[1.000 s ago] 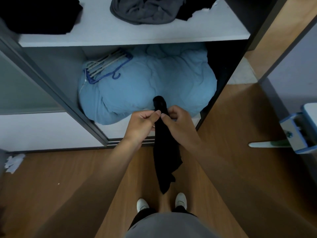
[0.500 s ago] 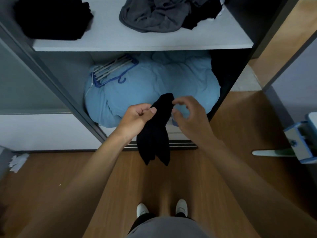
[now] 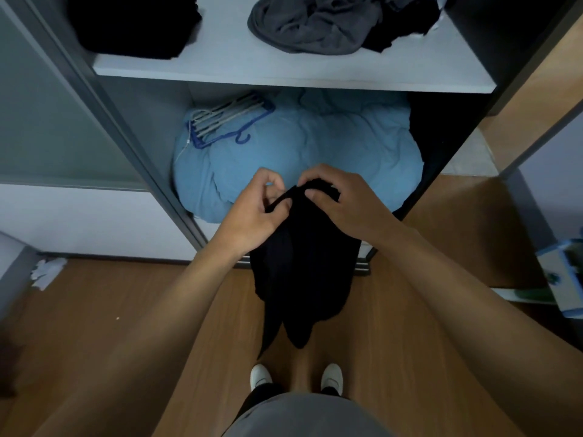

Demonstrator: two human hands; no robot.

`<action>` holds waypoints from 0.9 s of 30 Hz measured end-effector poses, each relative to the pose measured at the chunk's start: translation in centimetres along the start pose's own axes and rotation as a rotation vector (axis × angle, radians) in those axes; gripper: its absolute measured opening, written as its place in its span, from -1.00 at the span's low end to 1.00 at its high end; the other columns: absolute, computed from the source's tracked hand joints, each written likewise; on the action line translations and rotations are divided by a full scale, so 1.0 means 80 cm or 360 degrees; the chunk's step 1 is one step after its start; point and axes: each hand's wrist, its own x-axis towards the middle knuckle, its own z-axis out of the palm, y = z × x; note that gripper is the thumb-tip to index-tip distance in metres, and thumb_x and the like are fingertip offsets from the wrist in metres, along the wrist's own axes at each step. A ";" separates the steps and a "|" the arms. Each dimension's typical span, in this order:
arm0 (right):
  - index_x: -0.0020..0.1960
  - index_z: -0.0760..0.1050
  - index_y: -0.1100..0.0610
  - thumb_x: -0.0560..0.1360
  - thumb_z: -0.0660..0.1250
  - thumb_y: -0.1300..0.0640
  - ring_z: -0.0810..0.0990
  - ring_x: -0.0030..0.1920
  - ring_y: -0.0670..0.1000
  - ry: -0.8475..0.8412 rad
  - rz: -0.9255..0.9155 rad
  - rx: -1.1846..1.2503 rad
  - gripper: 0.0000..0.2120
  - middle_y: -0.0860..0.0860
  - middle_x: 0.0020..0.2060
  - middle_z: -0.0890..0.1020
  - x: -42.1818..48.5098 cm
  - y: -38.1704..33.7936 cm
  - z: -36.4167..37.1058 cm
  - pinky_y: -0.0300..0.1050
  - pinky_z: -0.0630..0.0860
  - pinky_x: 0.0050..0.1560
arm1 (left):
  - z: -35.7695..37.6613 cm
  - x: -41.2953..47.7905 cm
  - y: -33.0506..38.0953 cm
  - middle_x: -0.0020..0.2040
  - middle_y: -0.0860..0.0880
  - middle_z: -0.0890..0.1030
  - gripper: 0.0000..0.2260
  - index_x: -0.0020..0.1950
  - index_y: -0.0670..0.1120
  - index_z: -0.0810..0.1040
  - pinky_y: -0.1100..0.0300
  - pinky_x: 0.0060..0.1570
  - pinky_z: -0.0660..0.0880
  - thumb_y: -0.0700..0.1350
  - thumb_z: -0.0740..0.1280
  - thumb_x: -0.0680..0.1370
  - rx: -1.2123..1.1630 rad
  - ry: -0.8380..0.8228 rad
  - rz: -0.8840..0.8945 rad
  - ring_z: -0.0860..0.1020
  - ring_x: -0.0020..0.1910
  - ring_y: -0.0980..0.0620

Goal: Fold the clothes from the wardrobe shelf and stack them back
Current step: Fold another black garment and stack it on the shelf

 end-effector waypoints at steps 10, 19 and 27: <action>-0.08 0.59 0.13 0.53 0.36 -0.10 0.61 -0.12 -0.01 -0.0340 0.0304 -0.0401 -0.72 -0.01 -0.18 0.67 -0.007 -0.015 0.001 0.09 0.53 -0.01 | 0.016 -0.027 -0.041 -0.39 0.13 0.48 -0.74 -0.26 -0.14 0.55 0.29 -0.37 0.30 -0.42 0.25 0.53 -0.0082 0.0115 -0.0185 0.39 -0.39 0.20; -0.43 0.42 0.27 0.44 0.35 0.34 0.51 -0.36 -0.04 -0.0339 0.0259 -0.0122 -0.72 0.19 -0.22 0.64 -0.004 -0.026 -0.008 -0.17 0.36 -0.32 | 0.007 -0.025 -0.061 -0.24 -0.15 0.57 -0.84 -0.21 -0.25 0.56 0.20 -0.14 0.37 -0.45 0.27 0.47 0.0112 -0.0364 -0.0092 0.50 -0.20 0.10; -0.37 0.42 0.40 0.44 0.36 0.29 0.44 -0.31 0.11 -0.0360 0.0380 -0.0339 -0.73 0.18 -0.23 0.55 -0.016 -0.009 -0.018 0.04 0.37 -0.22 | -0.002 -0.014 -0.075 -0.33 0.03 0.48 -0.68 -0.36 -0.04 0.48 0.27 -0.27 0.34 -0.43 0.26 0.44 0.0012 0.0085 -0.0177 0.44 -0.32 0.17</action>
